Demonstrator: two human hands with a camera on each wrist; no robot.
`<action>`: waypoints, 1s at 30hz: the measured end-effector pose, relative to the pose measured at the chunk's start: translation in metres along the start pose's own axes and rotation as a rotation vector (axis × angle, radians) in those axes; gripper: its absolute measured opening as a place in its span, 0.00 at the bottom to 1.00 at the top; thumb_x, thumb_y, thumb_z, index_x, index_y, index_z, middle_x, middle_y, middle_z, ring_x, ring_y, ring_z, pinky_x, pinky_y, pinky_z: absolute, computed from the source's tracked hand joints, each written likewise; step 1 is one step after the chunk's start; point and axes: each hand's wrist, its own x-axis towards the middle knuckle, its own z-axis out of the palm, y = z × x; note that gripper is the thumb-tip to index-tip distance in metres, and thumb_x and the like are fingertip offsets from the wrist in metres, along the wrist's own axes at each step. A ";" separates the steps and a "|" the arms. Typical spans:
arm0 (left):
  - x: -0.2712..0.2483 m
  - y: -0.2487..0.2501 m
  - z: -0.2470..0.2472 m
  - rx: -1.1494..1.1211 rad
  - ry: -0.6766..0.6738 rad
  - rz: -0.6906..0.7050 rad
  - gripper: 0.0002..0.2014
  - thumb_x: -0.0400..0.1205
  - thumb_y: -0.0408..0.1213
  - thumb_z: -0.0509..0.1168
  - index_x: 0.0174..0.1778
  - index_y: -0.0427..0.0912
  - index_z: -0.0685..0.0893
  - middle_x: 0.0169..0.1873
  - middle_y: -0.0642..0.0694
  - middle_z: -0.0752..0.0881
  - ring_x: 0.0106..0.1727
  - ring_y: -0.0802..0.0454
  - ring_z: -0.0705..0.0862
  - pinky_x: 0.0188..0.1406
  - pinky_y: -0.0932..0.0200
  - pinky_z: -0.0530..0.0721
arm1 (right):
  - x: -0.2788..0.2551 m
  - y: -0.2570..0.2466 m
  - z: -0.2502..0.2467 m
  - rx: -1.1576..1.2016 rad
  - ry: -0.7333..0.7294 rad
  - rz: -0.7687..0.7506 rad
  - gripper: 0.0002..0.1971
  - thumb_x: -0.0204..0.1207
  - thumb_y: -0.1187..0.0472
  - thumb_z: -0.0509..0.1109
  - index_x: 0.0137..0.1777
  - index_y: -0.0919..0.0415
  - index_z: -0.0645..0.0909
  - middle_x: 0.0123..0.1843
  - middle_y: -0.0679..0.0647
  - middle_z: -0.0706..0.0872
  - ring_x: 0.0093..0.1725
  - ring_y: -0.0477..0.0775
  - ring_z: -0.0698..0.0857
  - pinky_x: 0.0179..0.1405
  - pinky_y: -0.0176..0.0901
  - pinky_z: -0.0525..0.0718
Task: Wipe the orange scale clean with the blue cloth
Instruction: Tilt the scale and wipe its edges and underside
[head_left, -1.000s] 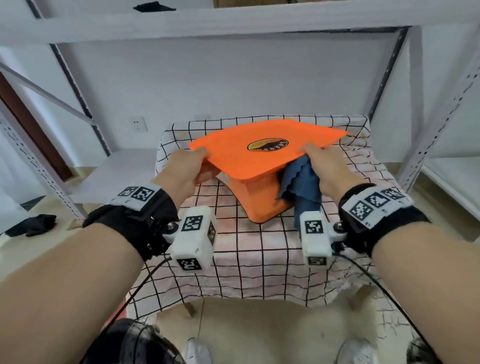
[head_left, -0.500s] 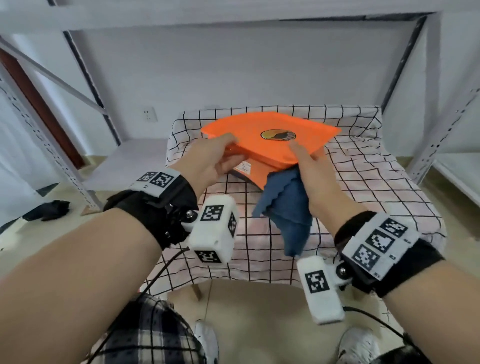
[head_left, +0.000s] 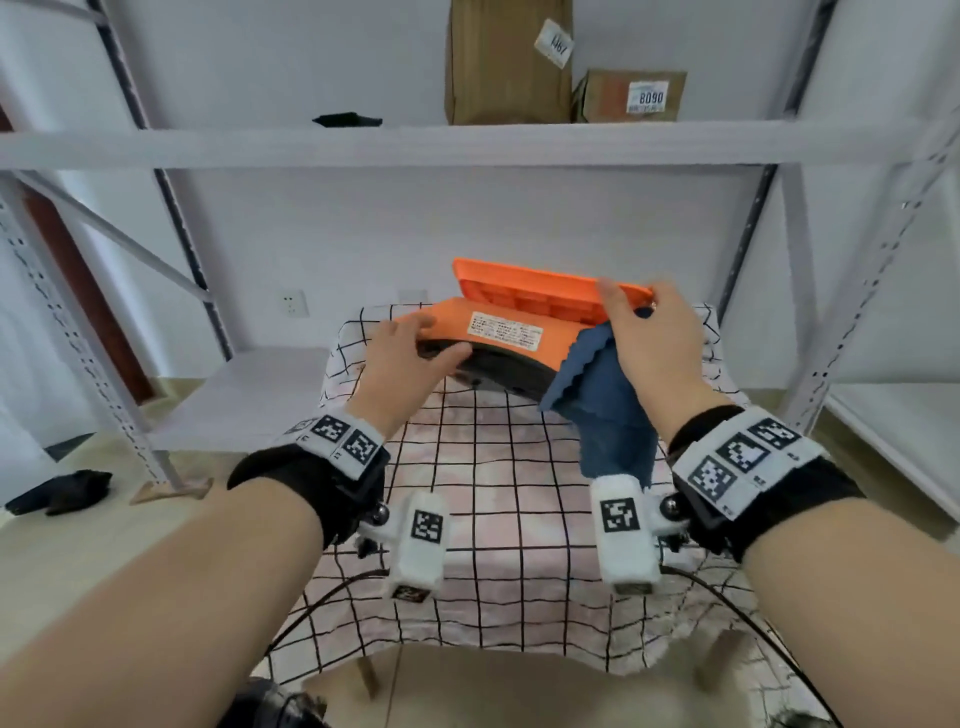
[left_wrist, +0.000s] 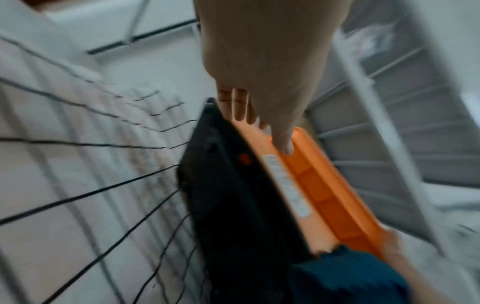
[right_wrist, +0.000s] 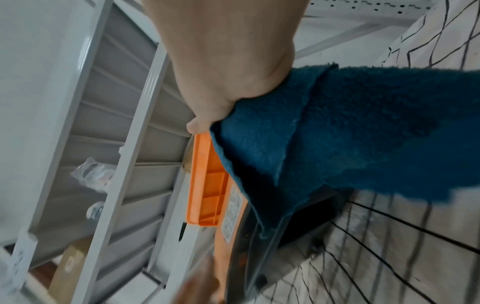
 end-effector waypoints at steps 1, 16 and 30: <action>0.001 -0.009 0.005 0.009 -0.041 -0.004 0.31 0.73 0.52 0.73 0.71 0.48 0.74 0.64 0.43 0.71 0.66 0.47 0.73 0.67 0.59 0.71 | 0.006 0.001 0.000 -0.008 0.008 0.002 0.20 0.76 0.38 0.64 0.41 0.57 0.73 0.35 0.45 0.76 0.35 0.44 0.75 0.34 0.38 0.71; 0.062 0.003 0.000 0.107 0.074 0.127 0.24 0.75 0.47 0.73 0.62 0.37 0.79 0.56 0.39 0.80 0.57 0.43 0.78 0.56 0.54 0.74 | 0.059 0.014 -0.019 0.038 0.223 0.025 0.29 0.72 0.40 0.71 0.65 0.57 0.69 0.45 0.46 0.79 0.46 0.47 0.79 0.49 0.40 0.76; 0.040 0.019 0.007 0.155 0.193 0.107 0.28 0.75 0.55 0.70 0.66 0.41 0.81 0.58 0.40 0.74 0.63 0.43 0.74 0.65 0.48 0.76 | 0.033 0.012 0.015 -0.474 -0.040 -0.504 0.22 0.74 0.48 0.69 0.65 0.58 0.73 0.47 0.50 0.84 0.51 0.56 0.83 0.66 0.49 0.68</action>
